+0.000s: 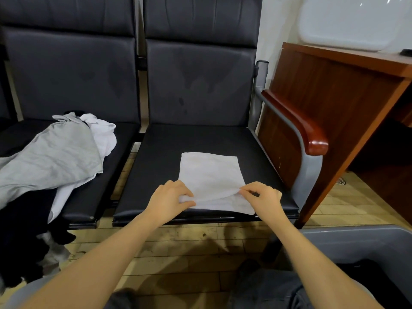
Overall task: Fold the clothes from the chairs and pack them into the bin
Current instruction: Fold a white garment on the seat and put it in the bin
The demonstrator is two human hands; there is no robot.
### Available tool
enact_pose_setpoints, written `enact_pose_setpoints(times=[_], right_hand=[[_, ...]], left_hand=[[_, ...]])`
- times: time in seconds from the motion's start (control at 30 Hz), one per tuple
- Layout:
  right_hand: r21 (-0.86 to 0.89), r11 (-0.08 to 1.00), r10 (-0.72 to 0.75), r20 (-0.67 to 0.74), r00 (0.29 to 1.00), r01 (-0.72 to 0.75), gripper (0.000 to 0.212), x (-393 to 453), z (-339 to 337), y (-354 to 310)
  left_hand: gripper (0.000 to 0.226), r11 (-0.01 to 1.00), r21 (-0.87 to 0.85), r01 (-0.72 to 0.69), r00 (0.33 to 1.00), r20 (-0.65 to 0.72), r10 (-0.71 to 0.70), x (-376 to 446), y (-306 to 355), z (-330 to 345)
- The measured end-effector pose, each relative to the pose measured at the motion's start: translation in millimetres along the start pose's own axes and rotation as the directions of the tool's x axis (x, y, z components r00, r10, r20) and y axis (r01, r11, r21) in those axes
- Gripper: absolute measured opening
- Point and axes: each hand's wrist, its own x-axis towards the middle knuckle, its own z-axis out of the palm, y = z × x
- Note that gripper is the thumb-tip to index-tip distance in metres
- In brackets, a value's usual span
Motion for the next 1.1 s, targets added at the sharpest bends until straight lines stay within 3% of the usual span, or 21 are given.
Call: enact_pose_setpoints(times=[0.07,0.17,0.27,0.37,0.43,0.53,0.7,0.8,0.87,0.93,1.03,1.1], right_hand=[[-0.103,0.986,-0.135,-0.063,0.989,0.129,0.013,-0.9,0.8,-0.2],[-0.308,0.877,-0.411,-0.078,0.909,0.37,0.011,-2.3,-2.2,3.8],[-0.424,0.742,-0.537,0.089,0.839,0.519,0.007,-2.1,-6.9,11.3],[-0.4,0.72,-0.49,0.286,0.824,0.567,0.008,-3.9,-7.9,18.6],[-0.364,0.771,-0.415,0.336,0.845,0.523,0.018,-4.3,-8.5,19.1],[-0.268,0.87,-0.338,0.288,0.896,0.414,0.023,-2.2,-7.2,15.2],[-0.003,0.983,-0.183,0.141,0.973,0.185,0.016,10.3,-2.6,9.7],[0.054,0.996,-0.072,0.04,0.997,0.07,0.018,22.5,1.3,4.8],[-0.025,1.0,-0.014,0.017,1.0,0.015,0.022,33.3,7.6,5.7],[-0.142,0.989,0.06,0.072,0.996,-0.049,0.031,44.3,15.1,10.4],[-0.278,0.954,0.16,0.171,0.972,-0.108,0.042,58.9,24.9,17.8],[-0.264,0.955,0.193,0.194,0.962,-0.138,0.045,65.5,29.6,17.4]], left_hand=[[0.017,1.0,-0.001,-0.017,0.999,-0.04,0.017,-0.1,-1.6,1.4],[0.011,0.997,-0.031,-0.067,0.981,-0.187,0.06,3.8,-5.8,-2.5],[0.022,0.97,0.096,-0.223,0.94,-0.241,0.24,4.4,-13.5,-13.9],[0.032,0.909,0.209,-0.361,0.919,-0.087,0.385,-8.4,-21.3,-10.7],[0.033,0.911,0.204,-0.359,0.928,-0.022,0.371,-17.7,-23.2,-3.0],[0.034,0.927,0.195,-0.32,0.944,-0.016,0.329,-18.5,-21.3,0.9],[0.041,0.967,0.131,-0.217,0.953,-0.185,0.239,-5.9,-4.7,-1.4],[0.037,0.991,0.133,0.018,0.974,-0.227,0.012,17.6,8.9,-0.1],[0.04,0.951,0.162,0.263,0.954,-0.191,-0.231,34.1,13.9,3.7],[0.044,0.893,0.175,0.414,0.908,-0.151,-0.391,45.7,14.4,9.9],[0.049,0.855,0.193,0.482,0.876,-0.119,-0.467,60.7,12.3,23.6],[0.051,0.857,0.217,0.467,0.884,-0.109,-0.455,70.3,12.1,30.3]])
